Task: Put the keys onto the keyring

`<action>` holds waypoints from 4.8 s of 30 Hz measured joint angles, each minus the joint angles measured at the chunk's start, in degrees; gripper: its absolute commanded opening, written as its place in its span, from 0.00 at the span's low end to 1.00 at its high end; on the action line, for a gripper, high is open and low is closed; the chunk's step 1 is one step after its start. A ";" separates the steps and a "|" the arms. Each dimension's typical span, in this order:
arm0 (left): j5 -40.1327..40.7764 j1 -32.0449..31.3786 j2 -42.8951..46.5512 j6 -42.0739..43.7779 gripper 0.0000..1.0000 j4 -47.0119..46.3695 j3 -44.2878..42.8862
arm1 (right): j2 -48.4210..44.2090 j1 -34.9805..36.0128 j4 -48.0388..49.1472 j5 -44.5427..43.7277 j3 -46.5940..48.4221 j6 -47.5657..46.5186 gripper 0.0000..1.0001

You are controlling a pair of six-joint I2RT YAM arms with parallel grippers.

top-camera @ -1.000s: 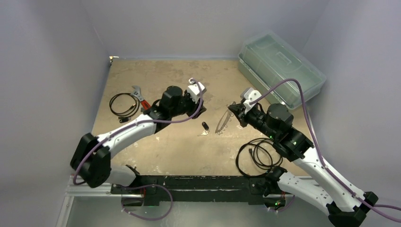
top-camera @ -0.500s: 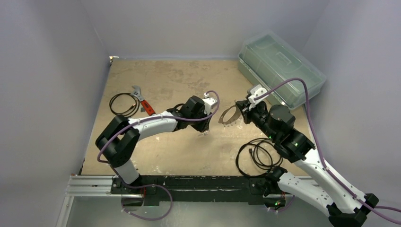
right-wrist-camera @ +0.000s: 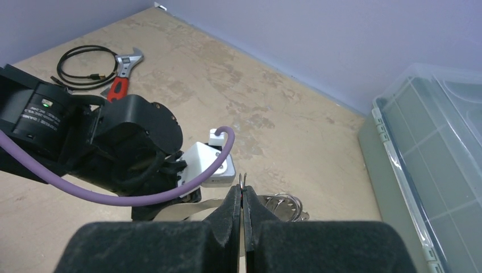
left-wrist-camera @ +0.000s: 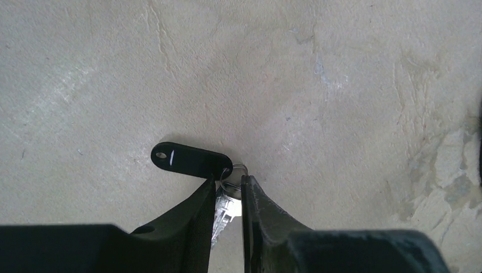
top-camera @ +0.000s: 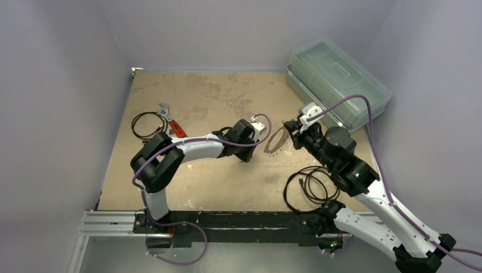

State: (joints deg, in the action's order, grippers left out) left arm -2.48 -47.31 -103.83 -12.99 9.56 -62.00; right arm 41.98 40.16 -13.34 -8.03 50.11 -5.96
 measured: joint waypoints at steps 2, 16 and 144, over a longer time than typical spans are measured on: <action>0.33 -0.09 -1.22 0.00 0.21 0.04 -0.50 | 0.00 0.00 0.00 0.00 0.00 0.00 0.00; 1.88 -0.79 -2.49 0.04 0.00 -0.92 -1.03 | 0.28 0.00 0.00 0.04 0.00 -0.02 0.00; -23.30 1.49 51.78 35.32 0.00 -20.83 26.27 | 20.48 1.03 0.28 42.42 3.04 -8.94 0.00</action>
State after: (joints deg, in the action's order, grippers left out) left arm -25.78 -45.82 -52.05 22.33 -11.27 -35.73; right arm 62.46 41.19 -13.06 34.39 53.15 -14.90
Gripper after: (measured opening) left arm 0.003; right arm 0.005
